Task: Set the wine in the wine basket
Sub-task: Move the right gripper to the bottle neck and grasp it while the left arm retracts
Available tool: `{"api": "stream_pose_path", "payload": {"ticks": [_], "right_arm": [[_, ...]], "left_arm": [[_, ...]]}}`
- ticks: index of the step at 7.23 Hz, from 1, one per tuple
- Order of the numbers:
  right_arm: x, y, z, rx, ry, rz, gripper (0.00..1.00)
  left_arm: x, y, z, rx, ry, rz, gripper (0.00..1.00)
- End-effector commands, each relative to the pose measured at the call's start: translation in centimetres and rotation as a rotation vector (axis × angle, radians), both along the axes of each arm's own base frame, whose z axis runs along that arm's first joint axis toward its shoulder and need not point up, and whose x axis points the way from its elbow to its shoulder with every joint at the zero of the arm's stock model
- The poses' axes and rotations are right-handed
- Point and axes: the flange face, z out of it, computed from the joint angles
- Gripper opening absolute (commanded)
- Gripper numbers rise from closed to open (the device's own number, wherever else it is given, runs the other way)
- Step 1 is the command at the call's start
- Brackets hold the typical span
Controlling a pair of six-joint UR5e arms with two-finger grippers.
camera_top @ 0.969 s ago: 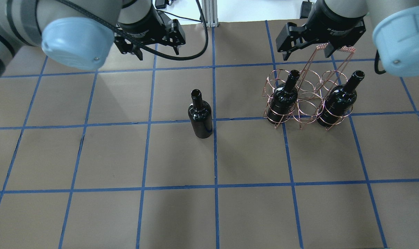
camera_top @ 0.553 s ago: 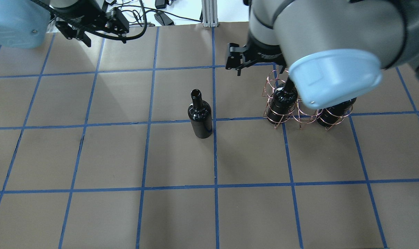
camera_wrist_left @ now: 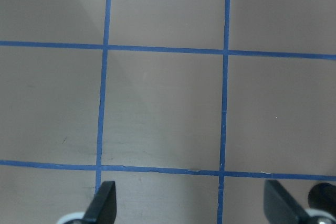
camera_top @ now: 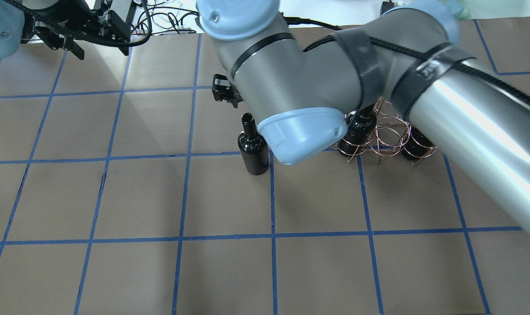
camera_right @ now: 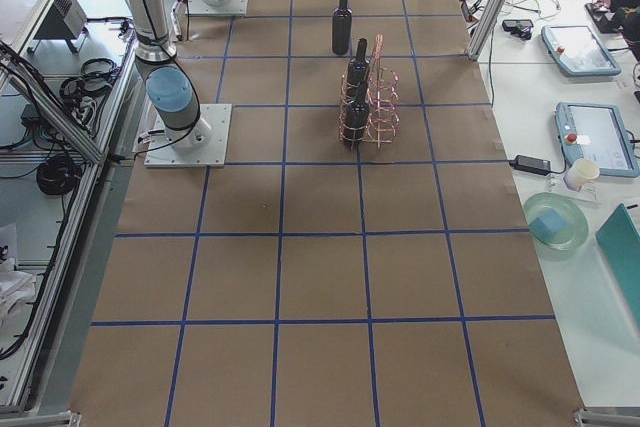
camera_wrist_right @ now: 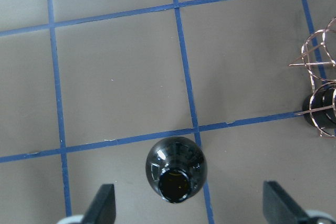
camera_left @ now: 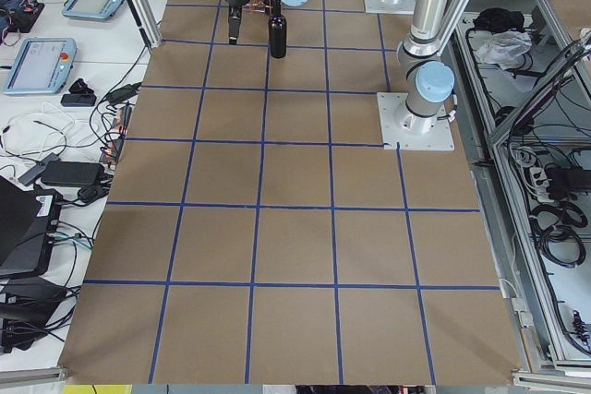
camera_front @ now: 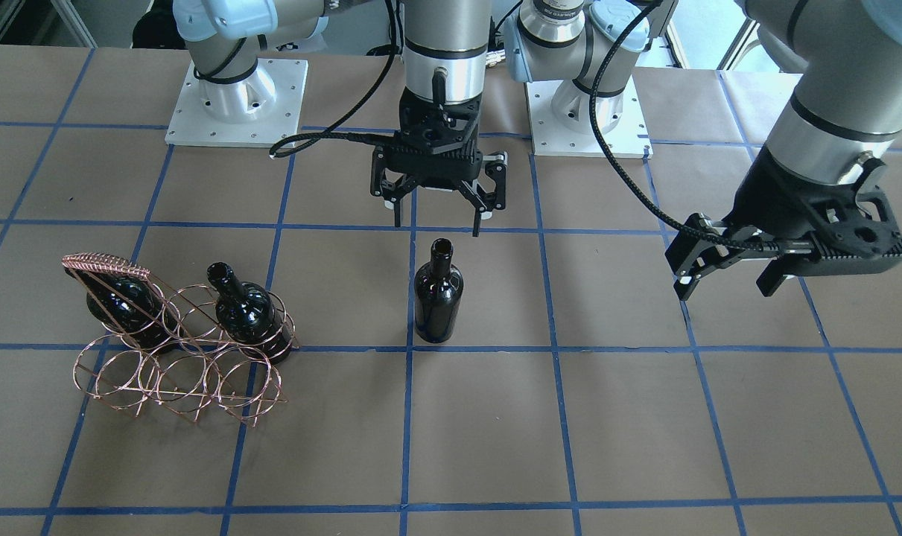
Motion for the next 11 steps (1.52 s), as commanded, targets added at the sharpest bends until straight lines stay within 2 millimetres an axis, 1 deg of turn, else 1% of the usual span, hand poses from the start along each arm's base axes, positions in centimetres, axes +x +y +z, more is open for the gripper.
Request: {"api": "stream_pose_path", "payload": {"ticks": [1, 2, 3, 4, 5, 6, 7, 8, 9, 10, 11], "right_arm": [[1.4, -1.1, -3.3, 0.01, 0.014, 0.009, 0.99], [0.5, -1.3, -4.4, 0.004, 0.085, 0.025, 0.97], [-0.1, -1.2, -5.5, 0.012, 0.13, 0.068, 0.96], [-0.3, -0.8, -6.1, 0.027, 0.13, 0.065, 0.96], [-0.3, -0.8, -6.2, 0.024, 0.124, 0.061, 0.96], [-0.1, -1.0, -6.4, 0.023, 0.118, 0.062, 0.94], [0.4, -0.9, -6.3, 0.03, 0.068, 0.065, 0.89], [0.4, -0.8, -6.3, 0.035, 0.057, 0.064, 0.87], [0.4, -0.8, -6.4, 0.034, 0.059, 0.064, 0.76], [0.4, -0.8, -6.2, 0.032, 0.057, 0.062, 0.64], [0.4, -0.7, -6.2, 0.035, 0.057, 0.064, 0.59]], "left_arm": [[0.8, 1.0, 0.8, 0.02, -0.038, 0.016, 1.0], [1.0, 1.7, -0.1, 0.09, -0.055, 0.019, 1.0], [1.3, 2.5, -0.3, 0.143, -0.052, 0.023, 1.0], [1.7, 2.8, -0.1, 0.146, -0.092, 0.031, 1.0], [1.7, 2.7, -0.4, 0.156, -0.098, 0.03, 1.0], [1.3, 2.6, -0.6, 0.159, -0.096, 0.022, 1.0], [1.2, 2.6, -0.7, 0.162, -0.096, 0.022, 1.0], [1.1, 2.5, -0.8, 0.166, -0.095, 0.02, 1.0], [1.1, 2.5, -0.8, 0.166, -0.095, 0.02, 1.0], [1.2, 2.5, -1.3, 0.177, -0.095, 0.02, 1.0], [1.2, 2.7, -1.5, 0.182, -0.098, 0.017, 1.0]]}}
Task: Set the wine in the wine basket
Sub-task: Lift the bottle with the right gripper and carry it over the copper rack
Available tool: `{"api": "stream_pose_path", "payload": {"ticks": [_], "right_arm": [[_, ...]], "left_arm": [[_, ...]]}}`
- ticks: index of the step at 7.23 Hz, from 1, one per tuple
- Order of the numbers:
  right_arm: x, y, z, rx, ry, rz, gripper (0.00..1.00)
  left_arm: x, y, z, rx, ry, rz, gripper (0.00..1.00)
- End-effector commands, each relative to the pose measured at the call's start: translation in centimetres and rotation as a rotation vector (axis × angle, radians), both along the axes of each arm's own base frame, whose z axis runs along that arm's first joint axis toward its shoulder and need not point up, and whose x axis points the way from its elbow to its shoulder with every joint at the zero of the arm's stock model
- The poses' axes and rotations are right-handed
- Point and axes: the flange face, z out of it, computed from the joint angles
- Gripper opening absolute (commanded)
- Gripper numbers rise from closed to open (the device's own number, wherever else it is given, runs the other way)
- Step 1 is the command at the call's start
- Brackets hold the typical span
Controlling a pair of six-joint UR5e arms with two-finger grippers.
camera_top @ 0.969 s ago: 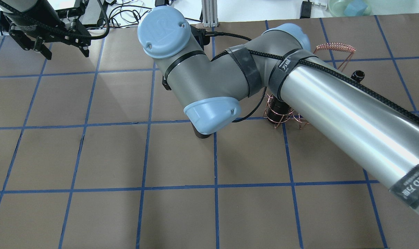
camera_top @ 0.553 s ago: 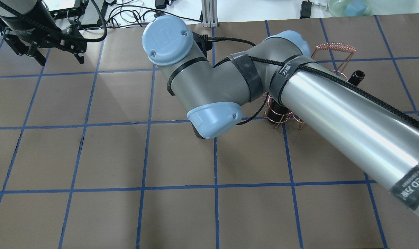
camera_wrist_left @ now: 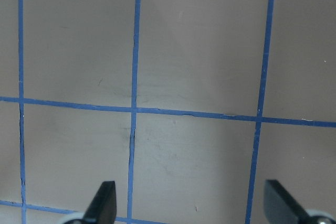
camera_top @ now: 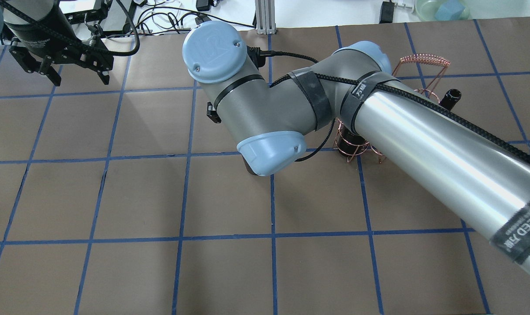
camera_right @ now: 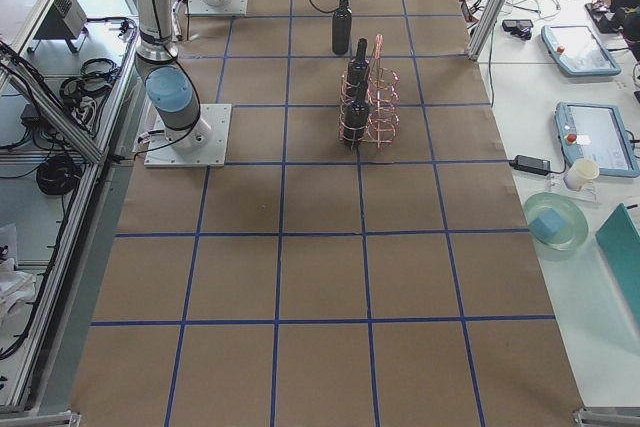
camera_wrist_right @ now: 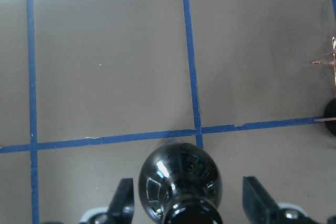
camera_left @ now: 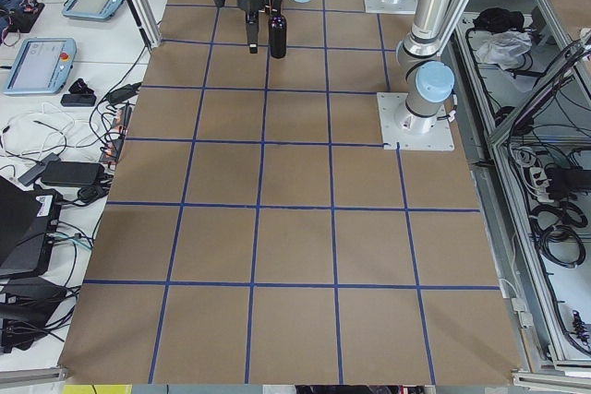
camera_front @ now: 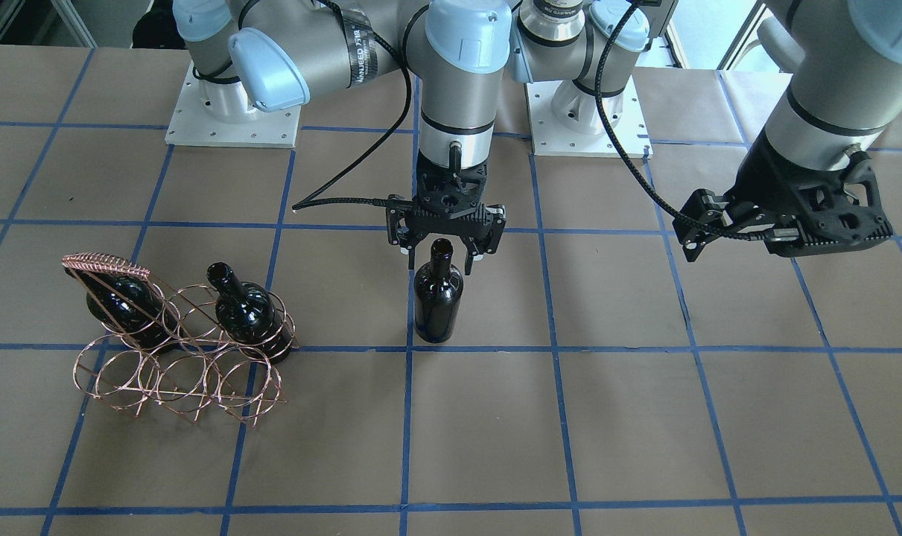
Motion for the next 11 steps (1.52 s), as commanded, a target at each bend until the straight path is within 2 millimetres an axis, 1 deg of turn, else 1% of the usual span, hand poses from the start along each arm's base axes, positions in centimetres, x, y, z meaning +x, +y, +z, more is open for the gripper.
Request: {"api": "stream_pose_path", "payload": {"ticks": [1, 2, 3, 4, 5, 6, 7, 8, 9, 10, 11], "right_arm": [[-0.1, 0.2, 0.1, 0.009, 0.004, -0.001, 0.51], [0.0, 0.3, 0.1, 0.01, 0.003, 0.002, 0.29], [0.1, 0.3, -0.1, 0.023, -0.01, 0.006, 0.15], [0.2, 0.5, 0.1, 0.027, -0.023, 0.009, 0.03], [0.2, 0.4, 0.7, 0.019, -0.029, 0.009, 0.0], [0.0, 0.3, 1.9, -0.001, -0.036, 0.012, 0.0], [-1.2, 1.2, 4.0, 0.002, -0.03, 0.012, 0.0], [-3.4, 2.5, 6.2, 0.047, 0.016, 0.021, 0.0], [-7.1, 3.2, 8.5, 0.093, 0.047, 0.019, 0.0], [-11.0, 2.7, 11.0, 0.079, 0.036, -0.049, 0.0], [-14.2, 3.8, 13.2, 0.091, 0.044, -0.088, 0.0]], "left_arm": [[0.0, 0.1, -0.4, 0.008, 0.0, -0.002, 1.0], [0.0, 0.1, -0.4, 0.009, -0.001, -0.001, 1.0], [0.0, 0.1, -0.4, 0.009, -0.001, -0.001, 1.0], [0.0, 0.1, -0.5, 0.009, -0.001, -0.001, 1.0], [0.0, 0.1, -0.6, 0.012, 0.001, -0.001, 1.0], [0.0, 0.2, -0.5, 0.011, -0.003, -0.002, 1.0], [0.0, 0.2, -0.5, 0.011, -0.001, -0.002, 1.0], [0.0, 0.2, -0.7, 0.017, 0.0, -0.002, 1.0], [0.0, 0.2, -0.6, 0.014, -0.001, -0.002, 1.0], [0.0, 0.2, -0.7, 0.017, 0.001, -0.001, 1.0], [-1.3, 0.2, -0.6, 0.009, 0.011, -0.018, 1.0]]}}
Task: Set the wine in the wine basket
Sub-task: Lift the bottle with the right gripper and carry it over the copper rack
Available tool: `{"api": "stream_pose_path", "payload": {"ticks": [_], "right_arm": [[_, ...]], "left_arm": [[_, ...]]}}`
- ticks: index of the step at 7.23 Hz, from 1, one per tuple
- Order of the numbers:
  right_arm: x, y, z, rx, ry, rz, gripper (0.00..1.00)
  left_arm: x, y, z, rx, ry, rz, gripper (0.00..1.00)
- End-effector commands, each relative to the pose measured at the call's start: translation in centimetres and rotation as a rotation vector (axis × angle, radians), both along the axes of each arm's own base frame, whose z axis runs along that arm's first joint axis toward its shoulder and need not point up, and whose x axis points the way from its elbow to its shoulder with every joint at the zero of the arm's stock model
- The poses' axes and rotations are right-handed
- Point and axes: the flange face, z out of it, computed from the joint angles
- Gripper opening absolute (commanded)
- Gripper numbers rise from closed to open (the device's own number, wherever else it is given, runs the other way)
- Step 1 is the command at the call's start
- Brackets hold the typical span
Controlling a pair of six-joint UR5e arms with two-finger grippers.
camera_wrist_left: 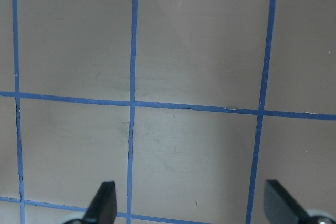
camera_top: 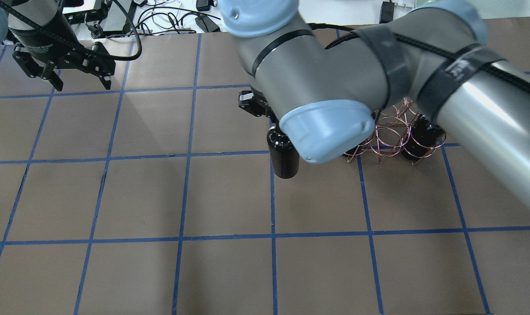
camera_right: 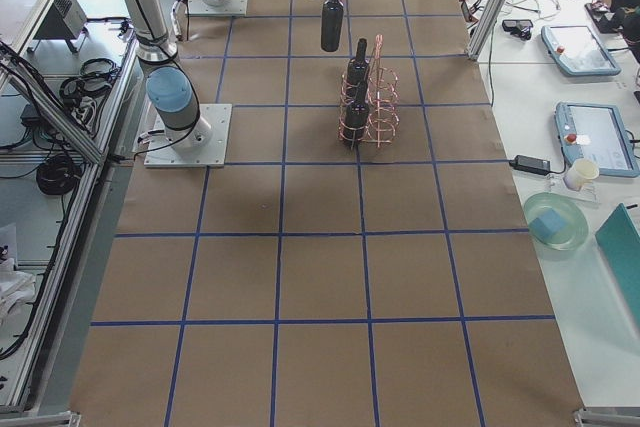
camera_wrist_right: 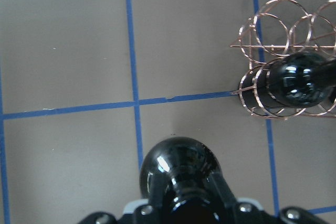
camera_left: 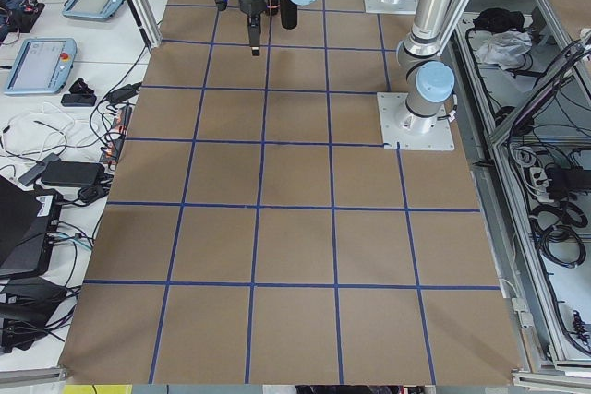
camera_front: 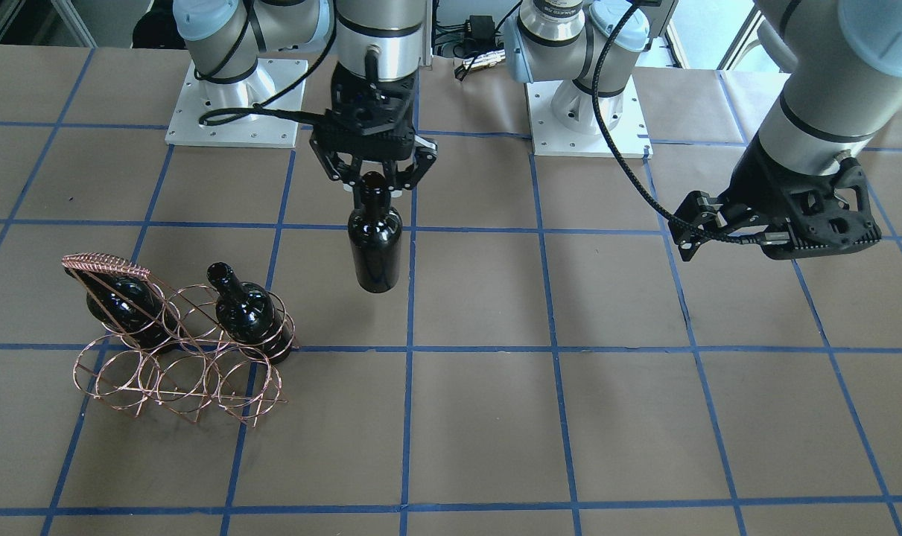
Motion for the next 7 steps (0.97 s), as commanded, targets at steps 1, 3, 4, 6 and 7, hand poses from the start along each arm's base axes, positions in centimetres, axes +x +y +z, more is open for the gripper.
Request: {"api": "stream_pose_path", "payload": {"ticks": [1, 3, 4, 6, 7], "right_arm": [[-6.5, 2.2, 4.8, 0.008, 0.027, 0.02, 0.0], [-12.1, 0.9, 6.2, -0.011, 0.073, 0.021, 0.0], [-14.9, 0.7, 7.3, -0.03, 0.076, -0.008, 0.0], [-18.5, -0.3, 7.7, -0.057, 0.062, -0.052, 0.0], [-20.4, -1.1, 6.8, -0.084, 0.054, -0.091, 0.0]], "left_arm": [[-3.7, 0.6, 0.5, -0.017, 0.02, -0.048, 1.0], [-9.3, 2.0, 1.2, -0.03, 0.026, -0.149, 1.0], [-10.5, 2.7, 1.7, -0.039, 0.047, -0.167, 1.0], [-11.7, 4.6, 3.0, -0.025, 0.165, -0.169, 1.0], [-11.4, 4.8, 2.9, -0.012, 0.164, -0.169, 1.0]]}}
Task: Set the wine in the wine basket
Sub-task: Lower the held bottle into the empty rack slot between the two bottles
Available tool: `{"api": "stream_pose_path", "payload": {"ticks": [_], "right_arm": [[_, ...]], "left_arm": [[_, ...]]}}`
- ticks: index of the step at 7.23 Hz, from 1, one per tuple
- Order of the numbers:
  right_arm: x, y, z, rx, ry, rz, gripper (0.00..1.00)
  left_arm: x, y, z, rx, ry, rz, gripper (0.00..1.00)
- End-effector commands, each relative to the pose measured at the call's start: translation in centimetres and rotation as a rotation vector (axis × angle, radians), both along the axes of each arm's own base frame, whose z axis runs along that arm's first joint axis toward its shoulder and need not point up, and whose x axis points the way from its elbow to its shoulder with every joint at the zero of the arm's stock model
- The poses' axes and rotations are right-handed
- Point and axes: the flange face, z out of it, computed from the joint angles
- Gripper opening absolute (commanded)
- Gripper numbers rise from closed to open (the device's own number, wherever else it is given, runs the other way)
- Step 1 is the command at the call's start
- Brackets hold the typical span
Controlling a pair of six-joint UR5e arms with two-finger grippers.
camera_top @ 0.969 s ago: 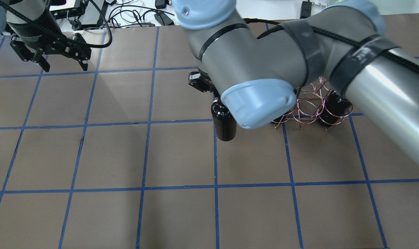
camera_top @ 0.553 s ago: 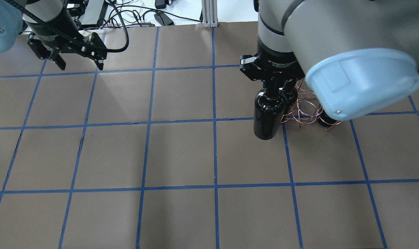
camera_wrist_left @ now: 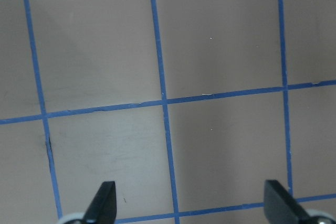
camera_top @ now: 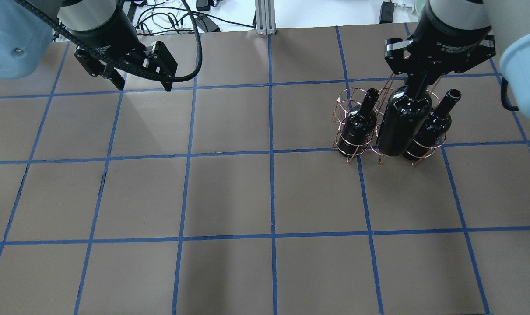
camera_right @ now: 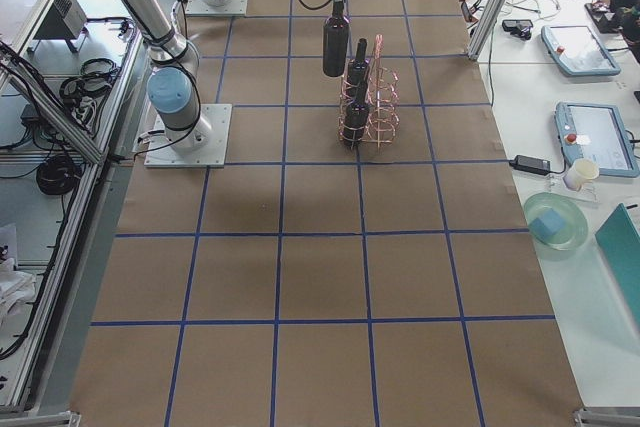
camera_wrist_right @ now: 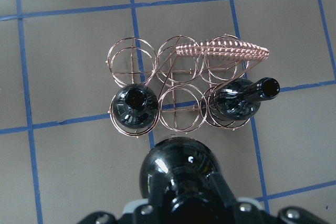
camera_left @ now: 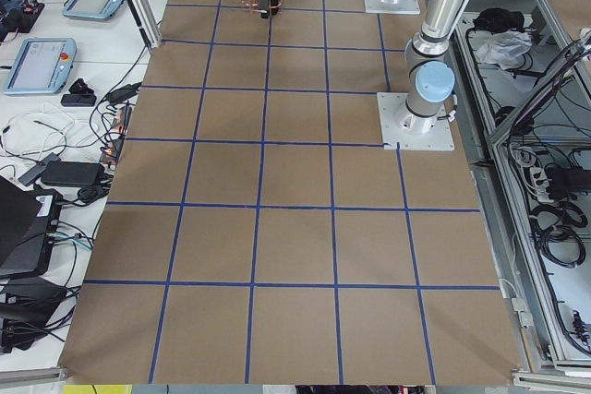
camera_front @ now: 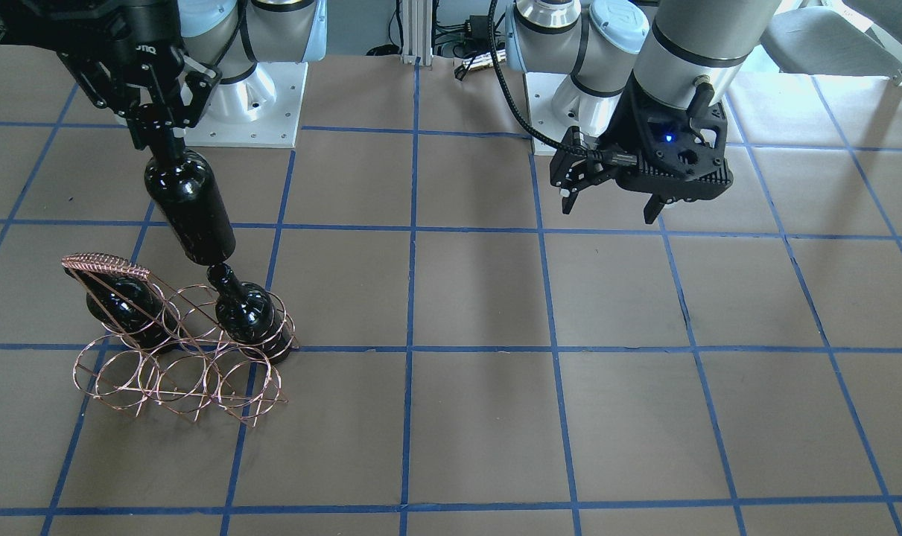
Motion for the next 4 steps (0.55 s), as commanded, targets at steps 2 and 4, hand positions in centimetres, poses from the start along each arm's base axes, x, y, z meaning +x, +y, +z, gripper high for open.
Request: {"api": "stream_pose_path", "payload": {"ticks": [2, 4], "right_arm": [[-3.1, -1.9, -1.7, -0.08, -0.041, 0.033, 0.0], [-3.7, -2.2, -2.0, -0.069, -0.033, 0.076, 0.0]], "left_arm": [[0.7, 0.7, -1.1, 0.045, 0.013, 0.005, 1.0], [1.6, 1.3, -1.5, 0.082, -0.066, 0.007, 1.0]]}}
